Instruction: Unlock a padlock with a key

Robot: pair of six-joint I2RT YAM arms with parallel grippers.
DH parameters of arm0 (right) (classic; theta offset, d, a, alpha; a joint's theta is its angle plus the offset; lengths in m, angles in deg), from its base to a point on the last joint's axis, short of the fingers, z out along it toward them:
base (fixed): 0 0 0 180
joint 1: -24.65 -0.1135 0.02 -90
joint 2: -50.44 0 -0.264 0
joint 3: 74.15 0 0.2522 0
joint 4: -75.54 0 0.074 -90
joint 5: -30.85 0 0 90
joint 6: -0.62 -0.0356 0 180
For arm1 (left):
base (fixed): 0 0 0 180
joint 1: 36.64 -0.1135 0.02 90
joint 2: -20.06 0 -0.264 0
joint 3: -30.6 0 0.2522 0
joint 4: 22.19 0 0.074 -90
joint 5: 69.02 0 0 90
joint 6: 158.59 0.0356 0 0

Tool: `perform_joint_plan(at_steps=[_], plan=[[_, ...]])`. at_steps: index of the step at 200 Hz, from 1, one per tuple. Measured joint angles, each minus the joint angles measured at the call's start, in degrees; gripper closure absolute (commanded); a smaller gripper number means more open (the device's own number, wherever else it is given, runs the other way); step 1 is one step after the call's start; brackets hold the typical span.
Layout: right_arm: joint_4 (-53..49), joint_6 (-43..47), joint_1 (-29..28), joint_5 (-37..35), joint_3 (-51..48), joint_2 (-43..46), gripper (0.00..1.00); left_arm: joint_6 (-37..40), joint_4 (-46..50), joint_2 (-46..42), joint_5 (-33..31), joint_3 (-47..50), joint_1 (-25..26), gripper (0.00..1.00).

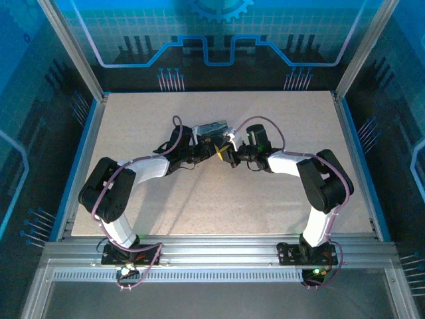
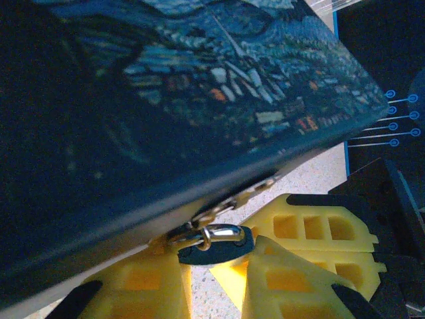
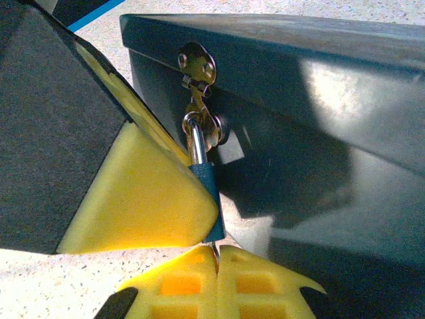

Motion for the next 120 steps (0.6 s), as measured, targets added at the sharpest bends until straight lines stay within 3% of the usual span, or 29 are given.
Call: perform_joint_plan(at_steps=[73,120], plan=[[0.5,-1.0,0.1,-0.1,0.0,-1.9,0.98,-0.4,-0.6,2.1,0.0,-0.2,0.0,0.8],[3.3,-2.1,0.1,-0.5,-2.1,-2.9,0.98,-0.5,-1.1,3.8,0.9,-0.2,0.0,0.72]])
